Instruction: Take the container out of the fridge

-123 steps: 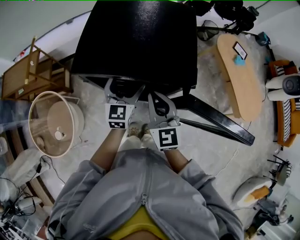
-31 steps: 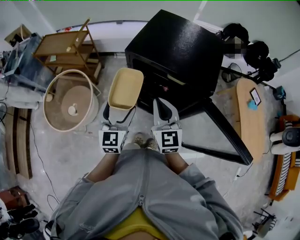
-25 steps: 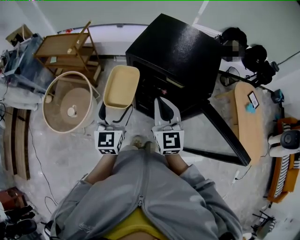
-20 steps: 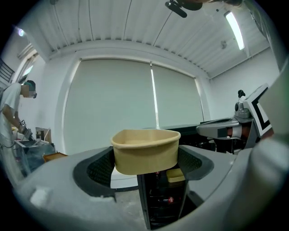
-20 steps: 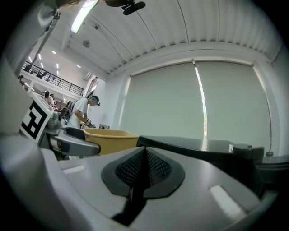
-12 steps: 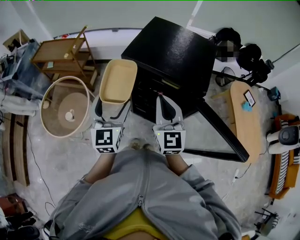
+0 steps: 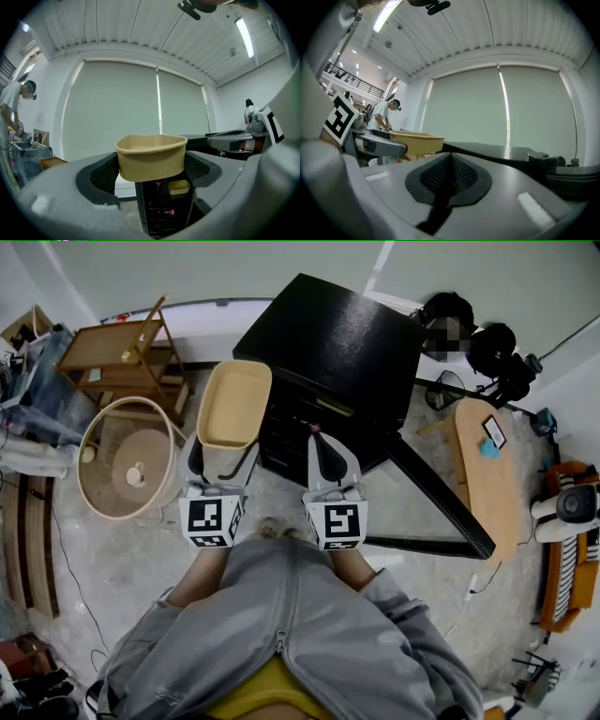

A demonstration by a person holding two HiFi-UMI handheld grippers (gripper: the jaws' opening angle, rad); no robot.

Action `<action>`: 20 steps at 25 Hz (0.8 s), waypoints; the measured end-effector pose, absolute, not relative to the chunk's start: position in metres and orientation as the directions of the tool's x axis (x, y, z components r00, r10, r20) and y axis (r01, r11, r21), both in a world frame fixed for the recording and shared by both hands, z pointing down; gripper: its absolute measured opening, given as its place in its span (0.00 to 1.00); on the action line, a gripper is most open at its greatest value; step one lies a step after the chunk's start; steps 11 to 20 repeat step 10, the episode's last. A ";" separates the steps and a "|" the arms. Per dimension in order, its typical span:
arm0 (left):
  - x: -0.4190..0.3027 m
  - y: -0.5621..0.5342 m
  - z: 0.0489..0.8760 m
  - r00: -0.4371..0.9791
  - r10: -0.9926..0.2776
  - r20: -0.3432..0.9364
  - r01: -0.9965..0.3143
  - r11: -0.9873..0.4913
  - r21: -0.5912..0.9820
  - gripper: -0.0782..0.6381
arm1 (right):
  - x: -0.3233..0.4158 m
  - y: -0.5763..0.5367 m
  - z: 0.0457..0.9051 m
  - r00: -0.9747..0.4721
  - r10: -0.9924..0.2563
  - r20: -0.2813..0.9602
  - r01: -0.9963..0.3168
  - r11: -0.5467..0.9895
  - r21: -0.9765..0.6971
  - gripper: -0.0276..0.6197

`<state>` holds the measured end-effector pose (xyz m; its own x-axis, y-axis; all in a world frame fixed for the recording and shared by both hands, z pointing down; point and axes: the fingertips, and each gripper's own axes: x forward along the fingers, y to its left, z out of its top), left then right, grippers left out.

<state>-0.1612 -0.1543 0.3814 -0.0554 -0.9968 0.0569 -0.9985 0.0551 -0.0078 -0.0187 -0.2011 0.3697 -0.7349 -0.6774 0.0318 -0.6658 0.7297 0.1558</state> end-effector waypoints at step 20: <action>-0.143 -0.148 0.390 -0.063 -0.996 0.069 -0.998 0.064 0.003 0.73 | -0.002 -0.202 0.379 -0.744 -0.668 0.036 -0.657 0.740 0.142 0.04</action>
